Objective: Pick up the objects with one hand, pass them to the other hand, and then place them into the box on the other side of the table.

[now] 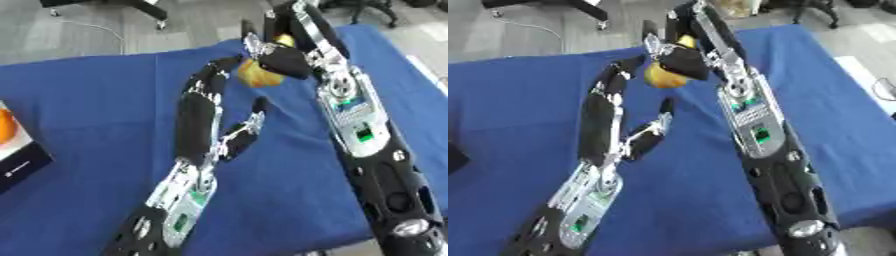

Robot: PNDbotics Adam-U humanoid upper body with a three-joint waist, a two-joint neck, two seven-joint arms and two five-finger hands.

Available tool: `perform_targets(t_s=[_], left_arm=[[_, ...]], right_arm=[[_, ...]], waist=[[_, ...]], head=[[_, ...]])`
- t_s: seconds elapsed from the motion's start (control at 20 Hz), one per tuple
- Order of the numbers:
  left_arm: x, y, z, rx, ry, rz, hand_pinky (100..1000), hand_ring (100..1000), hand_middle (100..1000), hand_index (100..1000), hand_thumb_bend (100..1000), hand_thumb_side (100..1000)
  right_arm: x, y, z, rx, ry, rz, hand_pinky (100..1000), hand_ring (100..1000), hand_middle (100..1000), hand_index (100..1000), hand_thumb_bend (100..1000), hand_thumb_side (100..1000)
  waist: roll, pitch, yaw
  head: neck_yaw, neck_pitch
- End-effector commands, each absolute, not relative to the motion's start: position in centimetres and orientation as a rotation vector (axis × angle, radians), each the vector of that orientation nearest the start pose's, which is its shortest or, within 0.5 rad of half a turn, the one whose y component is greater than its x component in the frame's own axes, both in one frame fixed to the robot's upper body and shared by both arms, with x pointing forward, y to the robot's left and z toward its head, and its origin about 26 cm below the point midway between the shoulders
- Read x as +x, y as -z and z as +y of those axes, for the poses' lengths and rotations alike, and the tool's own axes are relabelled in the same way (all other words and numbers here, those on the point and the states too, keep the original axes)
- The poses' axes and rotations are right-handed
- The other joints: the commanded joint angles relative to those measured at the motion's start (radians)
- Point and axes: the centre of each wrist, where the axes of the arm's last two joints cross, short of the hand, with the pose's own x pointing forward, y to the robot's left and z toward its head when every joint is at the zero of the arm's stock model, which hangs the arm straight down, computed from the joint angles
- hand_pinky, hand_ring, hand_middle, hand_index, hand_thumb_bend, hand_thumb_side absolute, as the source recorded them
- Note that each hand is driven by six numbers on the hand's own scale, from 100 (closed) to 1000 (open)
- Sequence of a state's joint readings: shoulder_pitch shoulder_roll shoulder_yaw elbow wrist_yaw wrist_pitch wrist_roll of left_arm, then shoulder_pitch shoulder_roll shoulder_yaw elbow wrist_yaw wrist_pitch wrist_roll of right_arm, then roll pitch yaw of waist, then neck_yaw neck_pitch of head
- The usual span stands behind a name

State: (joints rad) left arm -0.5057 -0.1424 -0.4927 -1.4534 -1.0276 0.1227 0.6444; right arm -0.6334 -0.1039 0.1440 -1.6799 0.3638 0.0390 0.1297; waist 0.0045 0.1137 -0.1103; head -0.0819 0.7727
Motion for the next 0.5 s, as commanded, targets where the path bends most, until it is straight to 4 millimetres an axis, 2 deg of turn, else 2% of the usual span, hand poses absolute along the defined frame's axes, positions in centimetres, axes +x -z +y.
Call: perform_targets(t_s=[0.05,0.5], left_arm=[[32.31,-11.20,0.82,0.861,0.480,-2.358,745,651,682,844,387,154],[32.51,-10.74,0.24,0.878,0.511,-2.340,746,651,677,841,380,148]], right_arm=[[36.37,-22.51,-14.90,-0.172,-0.728,-2.250,380,147,100,154,100,289],[36.20,-22.70,-14.70,-0.154,-0.739,-2.257,380,148,100,154,100,289]], waist=[[-0.014,0.007,-0.003],[-0.016,0.008,-0.008]], head=[[0.002,-0.003],[0.002,-0.003]])
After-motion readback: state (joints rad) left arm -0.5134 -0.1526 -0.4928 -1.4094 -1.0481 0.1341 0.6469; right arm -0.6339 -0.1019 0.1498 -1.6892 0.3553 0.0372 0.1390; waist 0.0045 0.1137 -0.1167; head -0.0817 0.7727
